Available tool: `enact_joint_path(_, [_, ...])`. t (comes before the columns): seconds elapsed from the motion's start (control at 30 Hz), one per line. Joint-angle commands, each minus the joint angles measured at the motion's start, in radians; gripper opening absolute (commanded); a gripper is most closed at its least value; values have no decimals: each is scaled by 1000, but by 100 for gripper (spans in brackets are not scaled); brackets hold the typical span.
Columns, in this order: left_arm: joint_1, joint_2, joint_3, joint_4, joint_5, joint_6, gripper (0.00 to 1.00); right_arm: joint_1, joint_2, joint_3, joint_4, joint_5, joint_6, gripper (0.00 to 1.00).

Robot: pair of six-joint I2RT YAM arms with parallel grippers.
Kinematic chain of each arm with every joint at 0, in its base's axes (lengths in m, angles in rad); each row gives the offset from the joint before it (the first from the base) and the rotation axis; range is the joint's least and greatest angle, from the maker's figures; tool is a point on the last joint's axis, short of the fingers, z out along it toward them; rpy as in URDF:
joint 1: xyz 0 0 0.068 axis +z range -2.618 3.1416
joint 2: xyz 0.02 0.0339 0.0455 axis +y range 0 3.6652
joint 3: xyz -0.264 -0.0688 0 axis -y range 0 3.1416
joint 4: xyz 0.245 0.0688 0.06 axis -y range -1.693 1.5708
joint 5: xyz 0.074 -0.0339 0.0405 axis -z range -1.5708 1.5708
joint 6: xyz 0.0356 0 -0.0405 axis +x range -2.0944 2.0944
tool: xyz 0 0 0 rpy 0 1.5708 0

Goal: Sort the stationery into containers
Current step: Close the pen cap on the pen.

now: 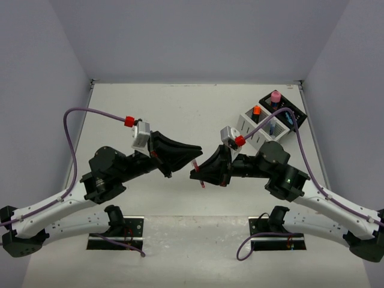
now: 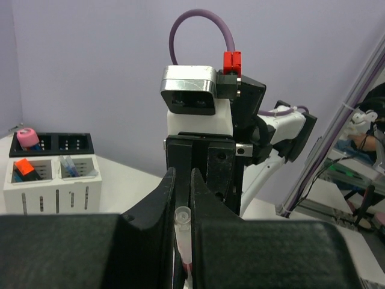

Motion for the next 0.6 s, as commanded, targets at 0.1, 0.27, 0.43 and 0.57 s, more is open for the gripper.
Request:
enact_joint_path(0.1, [-6,36,-110,37,97,-70,0,-9,17,144,169,229,32,0])
enact_joint_path(0.27, [-7,24,-111,10,60,-63,0,-9,41,141,176,203,5,0])
enact_joint_path(0.43, [-6,22,-17,-48,1,-28,0,-8,142,75,201,114,26,0])
enact_joint_path(0.57, [-6,54,45,-53,5,-19,2,-9,187,52,235,124,38,0])
